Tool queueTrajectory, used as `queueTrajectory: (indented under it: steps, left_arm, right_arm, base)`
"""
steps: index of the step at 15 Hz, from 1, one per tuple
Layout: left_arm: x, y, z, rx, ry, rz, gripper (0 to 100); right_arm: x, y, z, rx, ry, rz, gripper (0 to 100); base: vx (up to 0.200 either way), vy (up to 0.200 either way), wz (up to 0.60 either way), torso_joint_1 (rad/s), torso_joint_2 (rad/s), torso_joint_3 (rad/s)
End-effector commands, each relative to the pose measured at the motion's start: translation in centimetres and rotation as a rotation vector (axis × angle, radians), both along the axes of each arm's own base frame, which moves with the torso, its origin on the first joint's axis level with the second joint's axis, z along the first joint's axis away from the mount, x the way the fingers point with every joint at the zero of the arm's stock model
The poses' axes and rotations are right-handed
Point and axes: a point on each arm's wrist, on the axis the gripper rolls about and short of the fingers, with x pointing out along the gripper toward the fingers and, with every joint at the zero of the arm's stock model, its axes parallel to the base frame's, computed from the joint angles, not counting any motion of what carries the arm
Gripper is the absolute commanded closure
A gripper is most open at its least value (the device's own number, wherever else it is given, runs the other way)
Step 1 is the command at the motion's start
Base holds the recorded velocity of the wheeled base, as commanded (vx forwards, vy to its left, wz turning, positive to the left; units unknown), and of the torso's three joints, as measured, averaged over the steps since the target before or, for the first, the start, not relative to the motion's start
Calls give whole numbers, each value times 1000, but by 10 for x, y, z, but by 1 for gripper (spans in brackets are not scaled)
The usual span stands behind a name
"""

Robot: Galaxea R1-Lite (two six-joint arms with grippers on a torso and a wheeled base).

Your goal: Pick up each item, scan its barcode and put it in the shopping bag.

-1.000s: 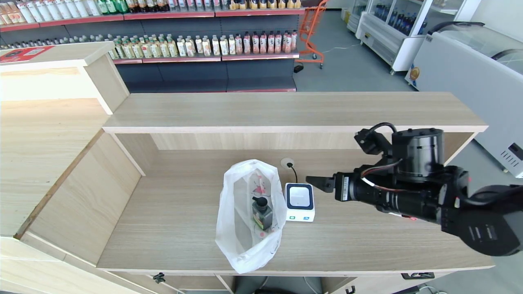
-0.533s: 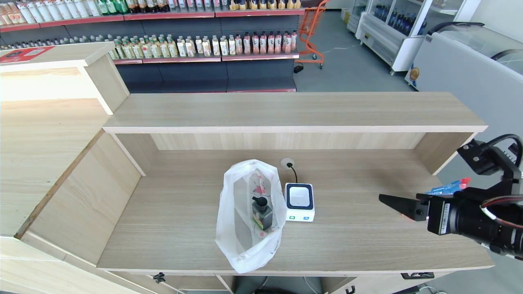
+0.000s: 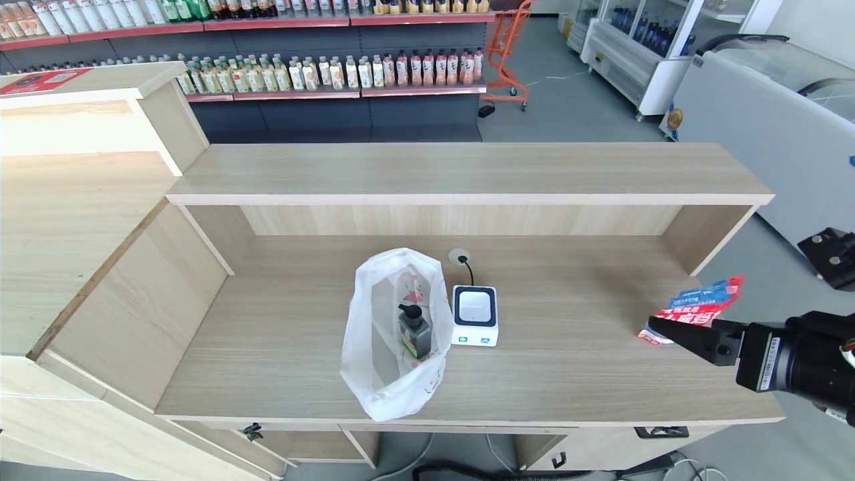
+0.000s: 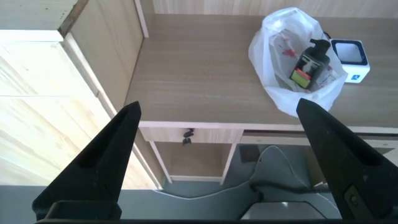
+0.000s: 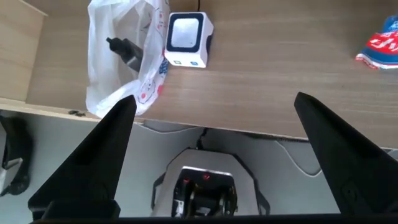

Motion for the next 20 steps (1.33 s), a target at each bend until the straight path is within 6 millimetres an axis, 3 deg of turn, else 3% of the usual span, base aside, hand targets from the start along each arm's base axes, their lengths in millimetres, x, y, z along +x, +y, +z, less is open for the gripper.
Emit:
queueTrajectory:
  steps: [1, 4, 9, 11, 16, 20]
  left_arm:
    - [0, 0, 0, 0, 0, 0, 0]
    - [0, 0, 0, -3, 0, 0, 0]
    - [0, 0, 0, 0, 0, 0, 0]
    - [0, 0, 0, 0, 0, 0, 0]
    - [0, 0, 0, 1, 0, 0, 0]
    - [0, 0, 0, 0, 0, 0, 0]
  right_arm:
    - [0, 0, 1, 8, -5, -7, 0]
    - [0, -4, 1, 34, 4, -41, 0]
    - [14, -27, -3, 94, 70, -220, 0]
    - [19, -33, 9, 161, 116, -289, 0]
    - [55, -49, 28, 295, 167, -459, 0]
    - [81, -60, 22, 368, 243, -574, 0]
  base:
    - [-200, -200, 0, -12, -7, 7]
    - [0, 0, 0, 0, 0, 0]
    - [0, -200, 0, 9, 1, 2]
    - [0, -200, 0, 19, 10, 2]
    - [0, -200, 0, 0, 1, 1]
    - [0, -200, 0, 6, 0, 2]
